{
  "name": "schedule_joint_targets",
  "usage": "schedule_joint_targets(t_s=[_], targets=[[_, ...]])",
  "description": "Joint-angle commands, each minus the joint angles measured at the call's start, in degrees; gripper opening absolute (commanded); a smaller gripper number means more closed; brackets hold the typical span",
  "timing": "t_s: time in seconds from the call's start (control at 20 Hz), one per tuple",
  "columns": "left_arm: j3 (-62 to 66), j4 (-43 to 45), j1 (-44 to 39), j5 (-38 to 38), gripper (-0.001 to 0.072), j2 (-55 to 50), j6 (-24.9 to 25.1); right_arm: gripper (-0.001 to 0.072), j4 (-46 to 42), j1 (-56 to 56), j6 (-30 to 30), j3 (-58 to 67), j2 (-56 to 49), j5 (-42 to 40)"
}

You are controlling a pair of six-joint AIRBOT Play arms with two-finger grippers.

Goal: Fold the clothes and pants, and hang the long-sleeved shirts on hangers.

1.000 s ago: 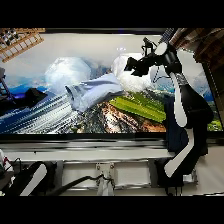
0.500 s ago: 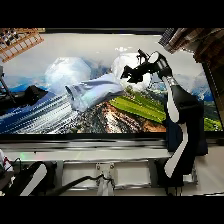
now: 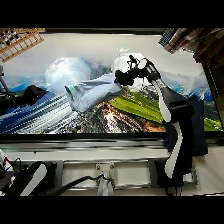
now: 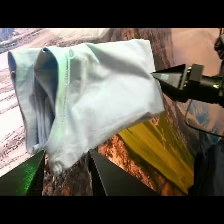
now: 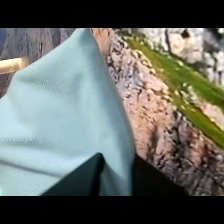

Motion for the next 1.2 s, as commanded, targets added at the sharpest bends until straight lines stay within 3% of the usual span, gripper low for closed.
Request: schedule_joint_targets(t_s=[0.0,0.2,0.55,0.9,1.15], targets=[[0.0,-0.1,0.0,0.2,0.0291,0.0,0.0,0.0035,1.6,1.3,0.2,0.0,-0.4,-0.5],[0.0,-0.5,0.0,-0.2,0.0291,0.0,0.0,0.0023,2.3,-0.3,0.9,1.3,2.2,2.5],[0.0,-5.1,0.0,-0.4,0.0291,0.1,0.1,0.0021,1.9,-12.6,10.4,5.2,13.9,2.8],[0.0,-6.1,-3.0,0.0,0.0291,0.0,0.1,0.0021,-8.0,-25.0,22.5,5.2,25.1,-3.3],[0.0,-6.1,-5.0,1.6,0.0291,0.0,0.1,0.0020,-13.4,-30.6,27.1,5.2,29.1,-3.9]])
